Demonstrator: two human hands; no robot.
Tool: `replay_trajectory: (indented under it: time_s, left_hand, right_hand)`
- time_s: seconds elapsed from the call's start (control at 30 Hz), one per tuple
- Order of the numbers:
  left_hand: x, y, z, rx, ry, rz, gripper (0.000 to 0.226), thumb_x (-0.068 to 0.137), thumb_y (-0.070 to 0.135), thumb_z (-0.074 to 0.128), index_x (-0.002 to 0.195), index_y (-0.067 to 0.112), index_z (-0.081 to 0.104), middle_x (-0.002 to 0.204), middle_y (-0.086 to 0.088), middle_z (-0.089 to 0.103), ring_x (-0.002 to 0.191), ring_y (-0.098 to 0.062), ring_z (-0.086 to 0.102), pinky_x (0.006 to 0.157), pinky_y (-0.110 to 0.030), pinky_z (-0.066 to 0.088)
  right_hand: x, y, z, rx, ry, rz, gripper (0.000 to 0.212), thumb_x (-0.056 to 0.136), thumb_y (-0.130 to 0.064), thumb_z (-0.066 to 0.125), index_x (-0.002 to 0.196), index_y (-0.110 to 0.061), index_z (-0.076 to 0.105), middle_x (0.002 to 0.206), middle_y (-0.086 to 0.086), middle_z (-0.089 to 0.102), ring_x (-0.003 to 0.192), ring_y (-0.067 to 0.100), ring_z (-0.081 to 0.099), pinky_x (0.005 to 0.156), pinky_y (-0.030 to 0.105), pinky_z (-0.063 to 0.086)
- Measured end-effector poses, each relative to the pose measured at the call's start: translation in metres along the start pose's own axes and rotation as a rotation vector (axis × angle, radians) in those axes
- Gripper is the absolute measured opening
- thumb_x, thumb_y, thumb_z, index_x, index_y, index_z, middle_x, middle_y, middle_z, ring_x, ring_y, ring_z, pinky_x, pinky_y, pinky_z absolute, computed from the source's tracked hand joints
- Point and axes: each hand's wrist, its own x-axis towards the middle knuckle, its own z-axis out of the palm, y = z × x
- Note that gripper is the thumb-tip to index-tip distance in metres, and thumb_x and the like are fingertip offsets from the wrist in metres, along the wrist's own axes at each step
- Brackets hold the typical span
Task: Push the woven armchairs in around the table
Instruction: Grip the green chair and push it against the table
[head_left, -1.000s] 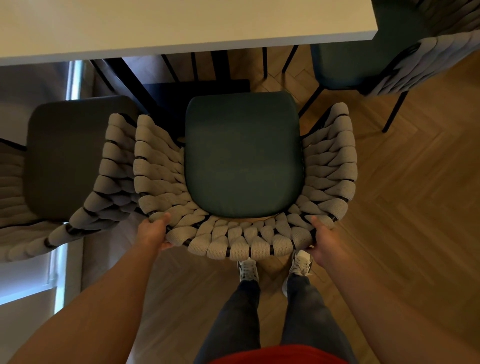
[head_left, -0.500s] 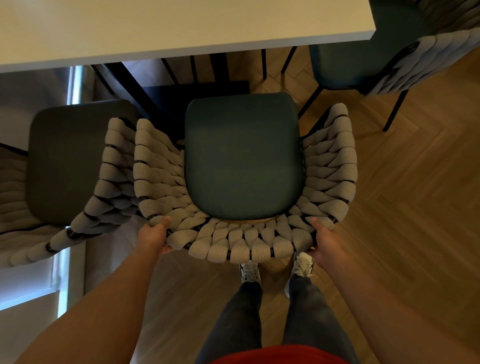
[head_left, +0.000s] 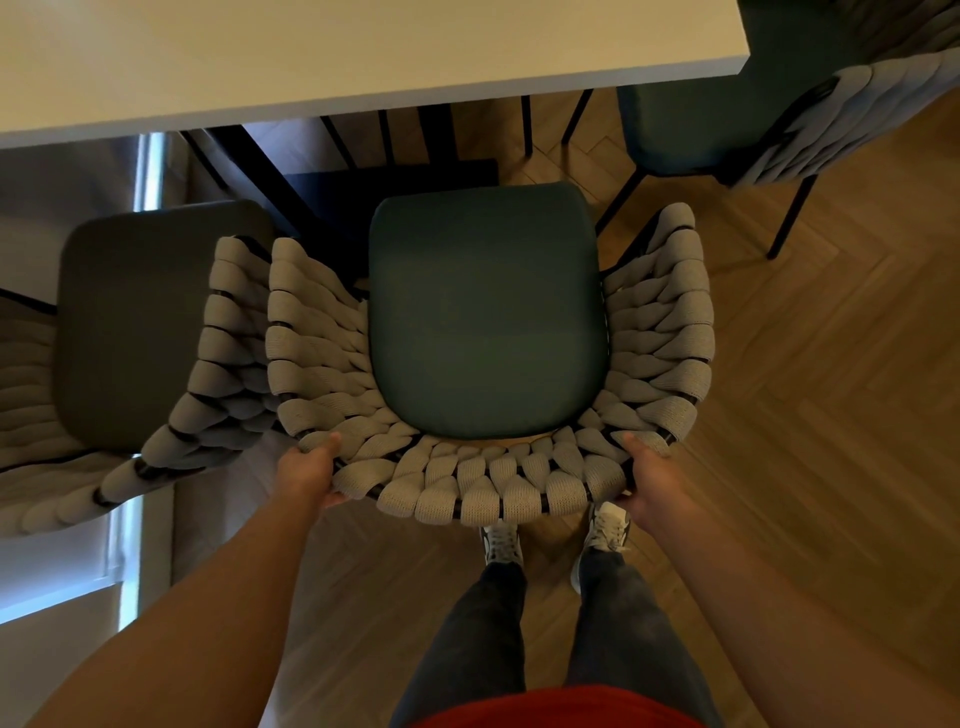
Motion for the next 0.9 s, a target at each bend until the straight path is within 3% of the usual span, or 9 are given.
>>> replay_trajectory:
  time_s: [0.43,0.67,0.83,0.9]
  left_hand:
    - [-0.008,0.001,0.006,0.012,-0.017,-0.002,0.047,0.097,0.026,0.059,0.138,0.008,0.044,0.130,-0.020,0.057,0.100,-0.034,0.062,0.058,-0.041,0.054]
    - [-0.007,0.002,0.005,0.012,-0.013,-0.016,0.048,0.097,0.027,0.060,0.138,0.009,0.044,0.130,-0.021,0.057,0.104,-0.038,0.061,0.067,-0.047,0.055]
    - [-0.005,0.003,0.004,-0.010,-0.029,-0.023,0.051,0.097,0.027,0.060,0.140,0.010,0.041,0.129,-0.019,0.056,0.100,-0.035,0.061,0.067,-0.048,0.055]
    - [-0.008,0.004,0.006,-0.005,-0.034,-0.027,0.050,0.097,0.027,0.059,0.140,0.009,0.041,0.127,-0.018,0.057,0.100,-0.034,0.061,0.070,-0.048,0.054]
  right_hand:
    - [0.005,-0.006,-0.002,-0.008,0.038,-0.001,0.037,0.096,-0.024,0.058,0.130,-0.014,0.050,0.128,0.011,0.060,0.101,0.029,0.058,0.076,0.048,0.047]
    - [0.008,-0.006,-0.003,-0.011,0.019,-0.009,0.034,0.096,-0.025,0.059,0.127,-0.014,0.052,0.117,0.010,0.062,0.093,0.027,0.060,0.060,0.040,0.048]
    - [0.013,-0.006,-0.005,-0.042,0.003,0.001,0.031,0.095,-0.026,0.059,0.124,-0.015,0.052,0.114,0.009,0.062,0.096,0.028,0.061,0.063,0.042,0.050]
    - [0.015,-0.004,-0.004,-0.042,0.056,-0.051,0.037,0.093,-0.023,0.063,0.126,-0.013,0.049,0.117,0.009,0.061,0.100,0.028,0.060,0.072,0.046,0.053]
